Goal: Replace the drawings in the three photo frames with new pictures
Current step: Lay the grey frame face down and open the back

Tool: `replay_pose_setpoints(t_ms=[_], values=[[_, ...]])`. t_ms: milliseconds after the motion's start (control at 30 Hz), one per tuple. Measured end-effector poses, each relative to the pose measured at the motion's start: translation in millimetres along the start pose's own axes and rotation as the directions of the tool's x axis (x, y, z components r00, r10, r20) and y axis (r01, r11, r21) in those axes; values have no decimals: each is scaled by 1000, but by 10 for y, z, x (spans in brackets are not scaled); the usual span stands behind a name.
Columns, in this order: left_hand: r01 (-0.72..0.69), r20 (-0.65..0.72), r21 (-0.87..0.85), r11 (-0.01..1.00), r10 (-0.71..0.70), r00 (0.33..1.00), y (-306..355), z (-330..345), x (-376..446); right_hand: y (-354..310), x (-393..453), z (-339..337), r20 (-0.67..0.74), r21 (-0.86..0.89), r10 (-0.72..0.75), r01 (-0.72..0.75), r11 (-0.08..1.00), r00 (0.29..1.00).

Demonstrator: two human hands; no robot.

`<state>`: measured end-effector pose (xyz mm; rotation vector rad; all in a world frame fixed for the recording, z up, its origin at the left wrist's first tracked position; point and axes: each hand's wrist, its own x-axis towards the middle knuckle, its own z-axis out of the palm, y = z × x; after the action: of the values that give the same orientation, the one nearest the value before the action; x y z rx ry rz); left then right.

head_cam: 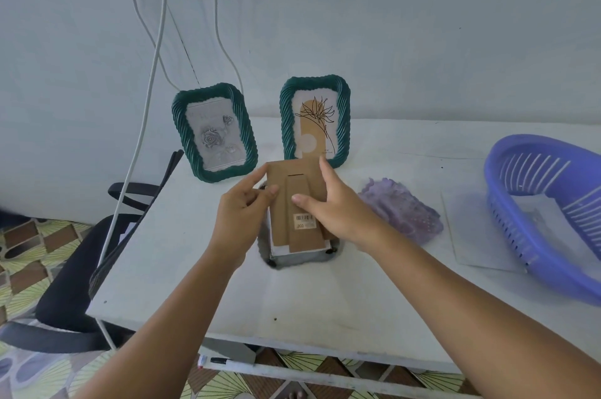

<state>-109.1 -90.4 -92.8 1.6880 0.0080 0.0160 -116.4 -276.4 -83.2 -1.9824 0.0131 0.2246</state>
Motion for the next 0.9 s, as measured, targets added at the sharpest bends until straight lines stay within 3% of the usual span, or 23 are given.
replay_pose_setpoints(t_ms=[100,167,267,367,533,667,900], values=[[-10,1,64,998,9,1000,-29,40,11,7,-19,-1,-27,94,-7,10,996,1000],[-38,-13,235,971,42,999,-79,1,37,26,-26,-49,-65,85,-19,25,996,998],[-38,-90,498,866,95,991,-163,-131,108,70,-60,-227,-134,42,0,5,999,991],[-11,-83,637,771,83,993,-264,-243,178,114,-125,-442,-200,-48,52,-63,997,978],[8,-68,628,778,45,997,-326,-239,159,262,-182,-640,-302,-303,123,-217,928,945],[9,-120,540,841,67,990,-339,-219,104,336,-209,-654,-284,-314,197,-285,906,939],[-4,-135,520,854,87,987,-367,-216,89,433,-158,-587,-281,-408,251,-352,842,926]])
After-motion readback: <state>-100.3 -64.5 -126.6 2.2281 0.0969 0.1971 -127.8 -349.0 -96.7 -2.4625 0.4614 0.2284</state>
